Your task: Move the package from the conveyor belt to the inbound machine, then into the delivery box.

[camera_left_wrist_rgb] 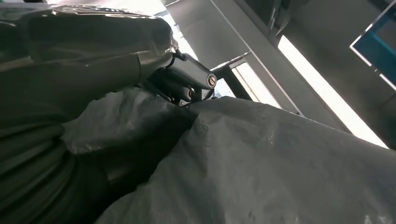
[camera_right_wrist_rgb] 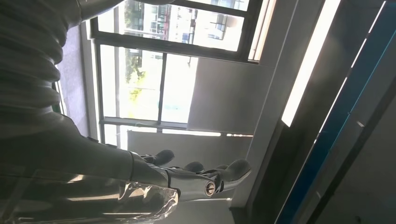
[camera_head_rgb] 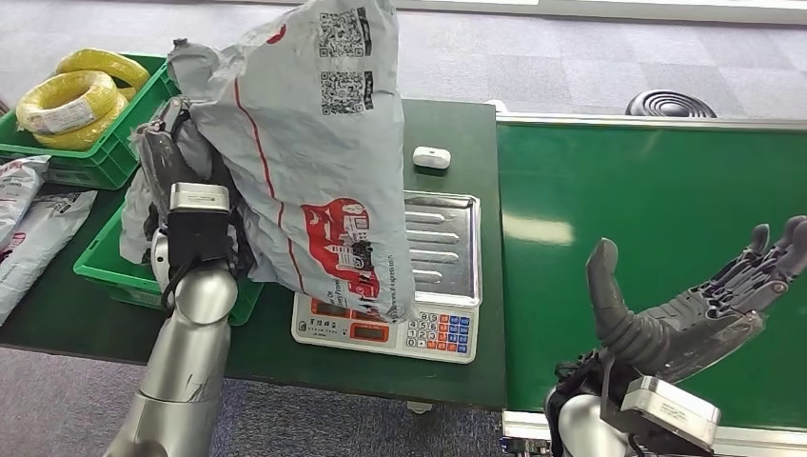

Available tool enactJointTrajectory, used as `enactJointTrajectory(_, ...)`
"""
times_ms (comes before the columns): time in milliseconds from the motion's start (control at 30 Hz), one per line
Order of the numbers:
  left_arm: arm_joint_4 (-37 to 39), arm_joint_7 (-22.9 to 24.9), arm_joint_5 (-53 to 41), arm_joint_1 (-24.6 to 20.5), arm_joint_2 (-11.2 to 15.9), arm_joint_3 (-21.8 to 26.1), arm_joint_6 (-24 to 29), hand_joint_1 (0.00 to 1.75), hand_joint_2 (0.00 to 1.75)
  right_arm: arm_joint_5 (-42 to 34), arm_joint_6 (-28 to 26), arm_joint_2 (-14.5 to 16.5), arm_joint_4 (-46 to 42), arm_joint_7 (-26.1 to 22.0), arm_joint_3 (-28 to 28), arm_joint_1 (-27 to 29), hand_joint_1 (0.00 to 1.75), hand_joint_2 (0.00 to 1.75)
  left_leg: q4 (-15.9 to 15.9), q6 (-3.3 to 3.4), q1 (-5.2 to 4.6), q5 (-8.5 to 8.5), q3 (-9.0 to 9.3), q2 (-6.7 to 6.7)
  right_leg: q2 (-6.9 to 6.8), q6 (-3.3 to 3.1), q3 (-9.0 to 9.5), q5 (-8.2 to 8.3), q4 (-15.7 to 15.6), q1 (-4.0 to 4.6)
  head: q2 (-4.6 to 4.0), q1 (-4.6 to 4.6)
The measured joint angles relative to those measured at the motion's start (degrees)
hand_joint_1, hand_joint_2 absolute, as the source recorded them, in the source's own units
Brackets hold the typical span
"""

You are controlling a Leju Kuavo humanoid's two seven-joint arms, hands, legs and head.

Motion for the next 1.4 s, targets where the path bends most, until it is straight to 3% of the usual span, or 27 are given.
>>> enactJointTrajectory(133, -2.7, -0.3, 0.8, 0.4, 0.2, 0.0, 1.7, 1.68, 1.75, 0.2, 0.0, 0.1, -0.1, 0.0, -0.2, 0.0, 0.00, 1.75, 0.0, 0.00, 0.00, 0.00, 0.01, 0.00, 0.00, 0.00, 0.00, 0.01, 0.0, 0.00, 0.00, -0.01)
enactJointTrajectory(233, -3.8, -0.9, 0.1, 0.3, 0.2, 0.1, 5.9, 1.68, 1.75, 0.5, 0.0, 0.4, -0.4, 0.0, -0.5, 0.1, 0.00, 1.75, 0.0, 0.00, 0.00, 0.00, 0.01, 0.01, 0.00, 0.00, -0.01, 0.01, 0.0, 0.00, 0.00, -0.01)
enactJointTrajectory(333, -3.8, -0.5, -8.3, -0.7, -0.5, 1.9, 10.5, 1.69, 1.75, 0.9, 0.0, 0.7, -0.5, 0.0, -0.8, 0.1, 0.00, 1.75, 0.0, 0.00, 0.01, 0.00, 0.00, -0.01, 0.00, 0.00, -0.02, 0.01, 0.0, 0.01, 0.00, -0.01)
enactJointTrajectory(567, 5.1, 3.4, -30.2, -7.8, -2.5, 14.8, 11.4, 1.69, 1.75, 1.2, 0.0, 1.6, -0.8, 0.0, -0.9, 0.7, 0.00, 1.75, 0.0, -0.01, 0.01, 0.03, 0.05, 0.18, 0.09, -0.01, -0.01, 0.04, 0.0, 0.01, 0.00, -0.01)
enactJointTrajectory(700, 10.8, 1.6, -33.7, -11.5, -3.5, 24.0, 11.4, 1.69, 1.75, 1.4, 0.0, 1.9, -1.2, 0.0, -0.8, 1.3, 0.00, 1.75, 0.0, -0.01, 0.01, 0.05, 0.07, 0.20, 0.12, -0.02, -0.03, 0.06, 0.0, 0.01, 0.00, -0.02)
enactJointTrajectory(900, 14.3, 1.6, -35.3, -13.3, -4.2, 28.7, 11.4, 1.66, 1.75, 1.4, 0.0, 2.0, -1.5, 0.0, -0.8, 1.6, 0.00, 1.75, 0.0, -0.01, 0.00, 0.04, 0.01, 0.20, 0.12, -0.02, -0.05, 0.05, 0.0, 0.01, 0.00, 0.00)
enactJointTrajectory(933, 14.7, 1.9, -36.0, -13.6, -4.2, 29.1, 11.4, 1.57, 1.75, 1.4, 0.0, 2.0, -1.5, 0.0, -0.8, 1.7, 0.00, 1.75, 0.0, 0.00, 0.00, 0.04, 0.01, 0.20, 0.12, -0.02, -0.05, 0.05, 0.0, 0.00, 0.00, 0.01)
enactJointTrajectory(1033, 16.4, 2.7, -37.3, -14.6, -4.0, 30.3, 11.4, 0.33, 1.75, 1.2, 0.0, 2.0, -1.6, 0.0, -0.8, 2.0, 0.00, 1.75, 0.0, 0.00, 0.00, 0.04, 0.01, 0.19, 0.12, -0.01, -0.04, 0.05, 0.0, 0.00, 0.00, 0.00)
enactJointTrajectory(1067, 17.3, 3.1, -37.6, -14.9, -3.9, 30.7, 11.4, 0.00, 1.75, 1.1, 0.0, 2.0, -1.6, 0.0, -0.8, 2.1, 0.00, 1.75, 0.0, 0.00, 0.00, 0.04, 0.01, 0.18, 0.12, -0.02, -0.04, 0.05, 0.0, 0.00, 0.00, -0.01)
enactJointTrajectory(1400, 26.7, 7.3, -40.6, -15.8, -2.9, 32.1, 11.4, 0.00, 1.75, 1.3, 0.0, 2.0, -2.0, 0.0, -0.4, 3.1, 0.00, 1.75, 0.0, -0.01, 0.01, 0.04, 0.02, 0.20, 0.12, -0.02, -0.04, 0.05, 0.0, 0.01, 0.00, -0.01)
